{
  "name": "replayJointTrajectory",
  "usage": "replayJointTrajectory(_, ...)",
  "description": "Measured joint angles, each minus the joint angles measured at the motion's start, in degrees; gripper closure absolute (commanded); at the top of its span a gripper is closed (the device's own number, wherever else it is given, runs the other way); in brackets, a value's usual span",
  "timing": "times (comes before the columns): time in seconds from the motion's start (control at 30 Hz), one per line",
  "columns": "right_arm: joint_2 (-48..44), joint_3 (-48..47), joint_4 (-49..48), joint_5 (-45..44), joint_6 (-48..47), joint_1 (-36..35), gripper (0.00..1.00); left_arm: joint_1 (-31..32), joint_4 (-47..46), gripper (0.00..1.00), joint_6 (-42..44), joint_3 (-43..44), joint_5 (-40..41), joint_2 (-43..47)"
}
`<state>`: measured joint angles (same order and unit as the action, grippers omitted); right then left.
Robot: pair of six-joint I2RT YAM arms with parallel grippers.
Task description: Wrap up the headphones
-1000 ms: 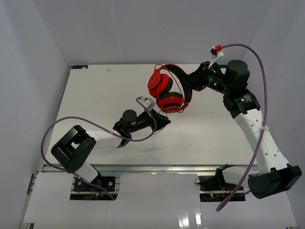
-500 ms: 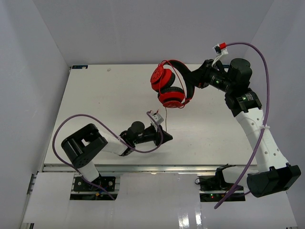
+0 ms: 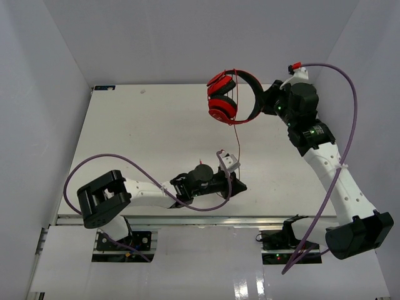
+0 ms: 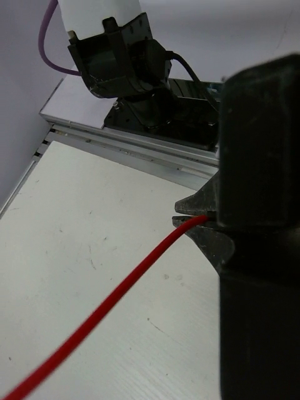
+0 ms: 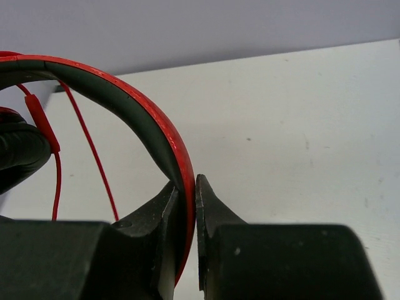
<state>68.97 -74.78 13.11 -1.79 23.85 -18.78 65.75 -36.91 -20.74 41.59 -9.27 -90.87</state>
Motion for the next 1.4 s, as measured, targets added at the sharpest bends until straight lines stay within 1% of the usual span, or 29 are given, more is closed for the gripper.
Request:
replayJointTrajectory(0.1, 0.0, 5.9, -3.1, -9.2, -4.0, -3.1, 0.92, 2.7, 7.3, 1.00, 0.5, 4.6, 0.9, 0.2)
replayJointTrajectory(0.17, 0.0, 10.2, -5.3, -13.8, -7.0, -4.2, 0.92, 4.5, 12.9, 1.00, 0.8, 6.9, 1.3, 0.9)
replayJointTrajectory(0.27, -0.1, 16.9, -9.5, -19.7, -11.8, -4.6, 0.92, 7.1, 23.7, 1.00, 1.7, 10.9, 2.2, 3.2)
replayJointTrajectory(0.37, -0.7, 24.0, -15.0, -23.1, -19.5, -4.6, 0.92, 9.1, 36.6, 1.00, 3.4, 16.3, 5.8, 6.3)
replayJointTrajectory(0.43, -1.5, 27.3, -16.6, -23.1, -23.7, -4.6, 0.92, 9.4, 43.1, 1.00, 4.5, 20.3, 8.8, 8.7)
replayJointTrajectory(0.53, -3.9, 30.6, -18.3, -20.1, -29.5, -5.0, 0.92, 9.1, 54.1, 1.00, 7.8, 26.2, 15.1, 12.2)
replayJointTrajectory(0.63, -7.4, 31.4, -19.8, -14.2, -34.7, -5.0, 0.92, 7.9, 62.5, 1.00, 11.8, 31.9, 20.2, 13.5)
replayJointTrajectory(0.7, -9.2, 31.4, -20.3, -9.6, -38.2, -5.0, 0.92, 6.1, 65.8, 1.00, 14.5, 34.9, 21.9, 13.5)
replayJointTrajectory(0.8, -10.4, 30.9, -18.5, -0.7, -43.7, -4.9, 0.92, 1.7, 68.4, 1.00, 18.1, 37.1, 23.3, 13.4)
replayJointTrajectory(0.9, -10.5, 29.8, -13.7, 10.1, -49.4, -5.0, 0.92, -3.1, 69.8, 1.00, 21.6, 37.3, 24.4, 12.9)
replayJointTrajectory(1.0, -10.5, 28.6, -10.7, 16.6, -53.0, -5.1, 0.92, -6.6, 69.5, 1.00, 24.5, 36.6, 24.3, 12.4)
replayJointTrajectory(1.07, -10.5, 27.6, -9.5, 20.0, -55.2, -5.1, 0.92, -7.6, 69.1, 0.99, 26.0, 36.0, 23.8, 12.4)
replayJointTrajectory(1.2, -10.6, 25.4, -6.7, 25.5, -57.4, -4.9, 0.92, -9.5, 66.1, 0.93, 27.7, 32.9, 22.6, 12.9)
replayJointTrajectory(1.27, -10.6, 24.1, -5.2, 28.2, -57.4, -4.5, 0.92, -10.6, 63.8, 0.86, 27.8, 29.0, 21.9, 14.1)
replayJointTrajectory(1.4, -10.5, 21.4, -2.9, 32.5, -55.7, -3.7, 0.92, -13.5, 59.3, 0.79, 26.2, 20.6, 18.6, 18.8)
